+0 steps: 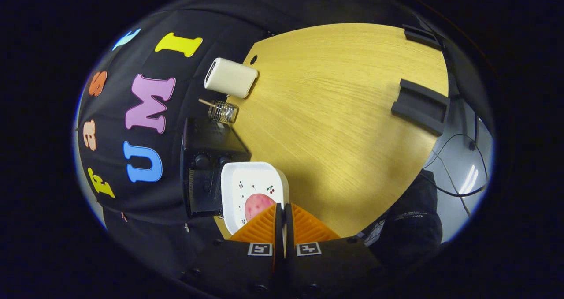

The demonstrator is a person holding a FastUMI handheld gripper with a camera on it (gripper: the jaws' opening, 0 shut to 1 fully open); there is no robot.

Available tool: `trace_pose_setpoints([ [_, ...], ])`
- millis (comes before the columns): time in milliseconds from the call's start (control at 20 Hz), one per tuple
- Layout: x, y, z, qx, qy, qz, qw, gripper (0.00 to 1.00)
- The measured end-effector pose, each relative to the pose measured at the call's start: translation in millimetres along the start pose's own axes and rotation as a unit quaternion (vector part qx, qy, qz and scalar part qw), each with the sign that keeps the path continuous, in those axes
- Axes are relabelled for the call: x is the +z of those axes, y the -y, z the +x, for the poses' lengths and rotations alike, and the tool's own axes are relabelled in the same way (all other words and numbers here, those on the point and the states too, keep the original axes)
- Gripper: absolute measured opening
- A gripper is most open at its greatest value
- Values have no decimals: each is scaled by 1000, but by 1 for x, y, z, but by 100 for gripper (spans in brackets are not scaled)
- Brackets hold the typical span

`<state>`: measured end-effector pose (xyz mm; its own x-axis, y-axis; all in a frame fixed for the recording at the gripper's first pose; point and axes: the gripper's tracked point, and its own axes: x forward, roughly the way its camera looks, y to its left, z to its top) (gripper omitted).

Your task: Open the toaster oven, put the food inside, and close the toaster oven door.

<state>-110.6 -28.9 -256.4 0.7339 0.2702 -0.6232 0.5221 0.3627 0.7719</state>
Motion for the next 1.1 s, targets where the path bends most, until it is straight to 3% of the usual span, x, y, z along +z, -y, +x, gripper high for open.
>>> trace_pose_setpoints([
  [600, -71, -97, 79, 27, -52, -60, 996, 5],
  [1100, -90, -160, 155, 27, -30, -15, 999, 5],
])
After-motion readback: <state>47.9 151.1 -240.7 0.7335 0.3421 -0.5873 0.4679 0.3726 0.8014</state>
